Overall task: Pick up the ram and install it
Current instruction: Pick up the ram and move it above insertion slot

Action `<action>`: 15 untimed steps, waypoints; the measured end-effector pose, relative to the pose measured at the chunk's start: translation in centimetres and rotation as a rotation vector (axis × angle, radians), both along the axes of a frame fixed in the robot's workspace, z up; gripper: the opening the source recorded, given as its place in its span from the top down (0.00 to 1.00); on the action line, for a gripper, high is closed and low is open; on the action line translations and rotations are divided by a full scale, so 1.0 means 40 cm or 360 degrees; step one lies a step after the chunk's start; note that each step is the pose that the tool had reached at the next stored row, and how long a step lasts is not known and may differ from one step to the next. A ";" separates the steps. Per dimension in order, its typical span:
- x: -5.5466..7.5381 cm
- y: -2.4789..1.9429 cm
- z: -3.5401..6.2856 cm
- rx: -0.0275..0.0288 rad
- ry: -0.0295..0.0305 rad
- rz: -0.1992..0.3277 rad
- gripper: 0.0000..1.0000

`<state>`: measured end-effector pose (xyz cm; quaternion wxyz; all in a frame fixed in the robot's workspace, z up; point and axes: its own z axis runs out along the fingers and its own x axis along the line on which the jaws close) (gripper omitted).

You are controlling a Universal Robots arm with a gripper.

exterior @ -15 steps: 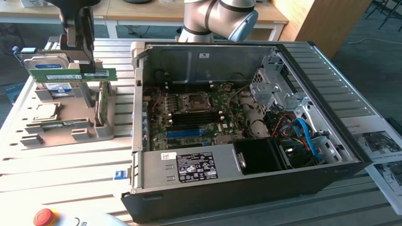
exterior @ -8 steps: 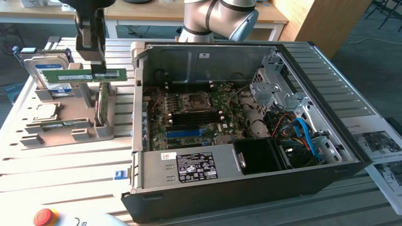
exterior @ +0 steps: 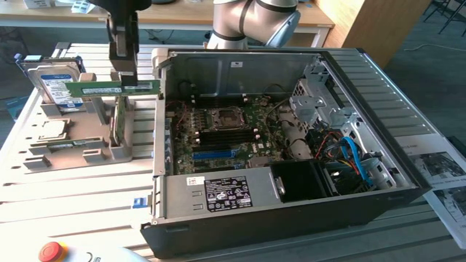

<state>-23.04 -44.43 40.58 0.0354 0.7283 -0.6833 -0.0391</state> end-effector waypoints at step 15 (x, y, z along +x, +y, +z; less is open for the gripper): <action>0.097 -0.010 0.000 0.00000 0.00000 0.0031 0.88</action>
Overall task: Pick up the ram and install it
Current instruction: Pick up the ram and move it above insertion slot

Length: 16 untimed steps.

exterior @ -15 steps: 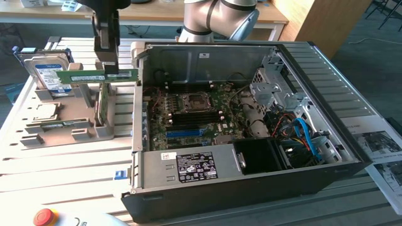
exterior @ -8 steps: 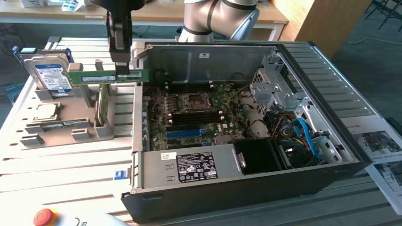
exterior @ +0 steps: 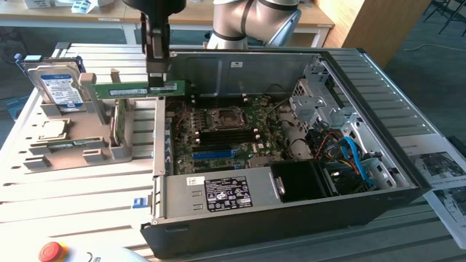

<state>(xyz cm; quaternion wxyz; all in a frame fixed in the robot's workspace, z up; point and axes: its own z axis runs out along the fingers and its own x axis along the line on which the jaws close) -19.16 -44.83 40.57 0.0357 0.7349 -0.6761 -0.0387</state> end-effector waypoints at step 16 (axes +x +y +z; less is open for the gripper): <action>0.102 -0.012 0.000 -0.00001 0.00000 0.0032 0.88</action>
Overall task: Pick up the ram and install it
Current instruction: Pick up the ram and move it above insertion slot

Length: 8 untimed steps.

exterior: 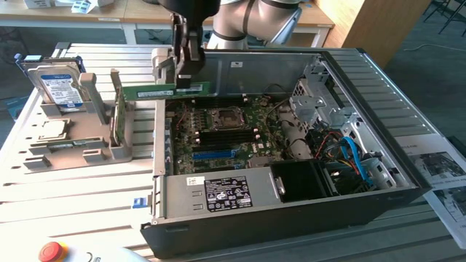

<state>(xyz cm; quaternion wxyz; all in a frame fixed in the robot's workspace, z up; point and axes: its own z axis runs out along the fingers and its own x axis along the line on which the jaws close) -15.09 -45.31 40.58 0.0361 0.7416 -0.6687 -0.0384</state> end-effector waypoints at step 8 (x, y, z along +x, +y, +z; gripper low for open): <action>0.058 -0.007 0.000 0.00000 0.00000 0.0012 0.88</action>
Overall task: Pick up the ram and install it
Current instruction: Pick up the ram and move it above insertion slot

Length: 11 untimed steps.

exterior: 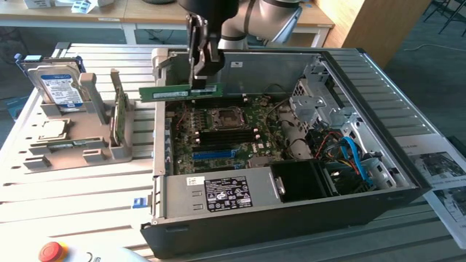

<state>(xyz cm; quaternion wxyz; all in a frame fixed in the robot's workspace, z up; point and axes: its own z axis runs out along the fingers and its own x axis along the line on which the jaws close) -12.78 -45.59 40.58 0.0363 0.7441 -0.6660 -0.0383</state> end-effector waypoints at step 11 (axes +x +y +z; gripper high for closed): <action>0.085 -0.011 0.000 0.00000 -0.00001 0.0011 0.88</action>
